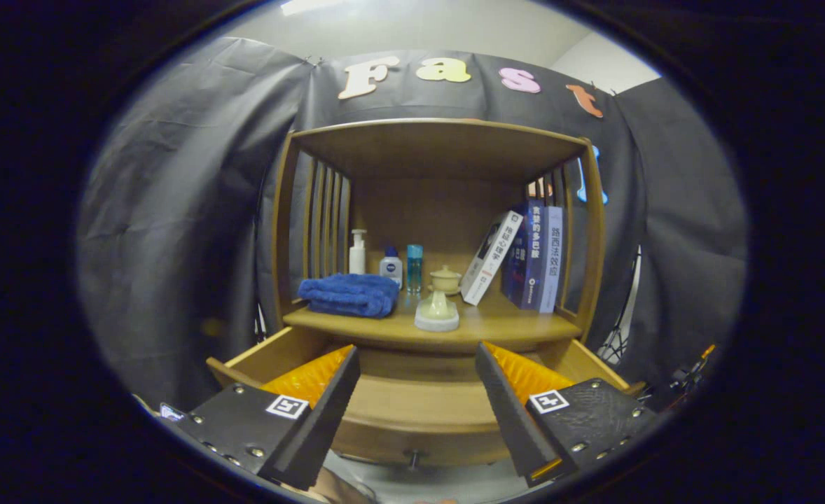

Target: Pull open the drawer, take out the items inside it, and place them on the countertop above the cabinet.

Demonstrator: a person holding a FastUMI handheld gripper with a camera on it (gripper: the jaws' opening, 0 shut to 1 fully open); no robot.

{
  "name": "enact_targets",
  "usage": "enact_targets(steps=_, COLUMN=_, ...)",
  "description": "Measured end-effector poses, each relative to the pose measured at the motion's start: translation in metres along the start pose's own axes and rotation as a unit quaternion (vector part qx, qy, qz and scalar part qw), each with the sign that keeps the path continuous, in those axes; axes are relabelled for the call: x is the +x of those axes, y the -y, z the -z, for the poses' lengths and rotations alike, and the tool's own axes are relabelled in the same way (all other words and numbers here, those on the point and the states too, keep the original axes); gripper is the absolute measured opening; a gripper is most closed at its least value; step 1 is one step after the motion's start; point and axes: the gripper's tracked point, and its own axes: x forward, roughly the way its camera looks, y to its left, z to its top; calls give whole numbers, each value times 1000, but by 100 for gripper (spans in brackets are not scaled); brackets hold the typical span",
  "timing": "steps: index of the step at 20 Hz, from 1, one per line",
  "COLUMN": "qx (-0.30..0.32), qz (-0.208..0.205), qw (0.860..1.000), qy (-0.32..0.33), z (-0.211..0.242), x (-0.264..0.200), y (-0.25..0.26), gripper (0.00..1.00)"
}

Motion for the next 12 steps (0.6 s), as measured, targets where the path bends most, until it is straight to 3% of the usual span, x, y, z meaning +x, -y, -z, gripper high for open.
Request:
enact_targets(steps=6, qx=26, qz=40, qw=998, qy=-41, z=50, x=-25, y=15, gripper=99)
enact_targets(steps=12, qx=69, qz=46, qw=994, qy=-72, z=76, x=-17, y=18, gripper=99)
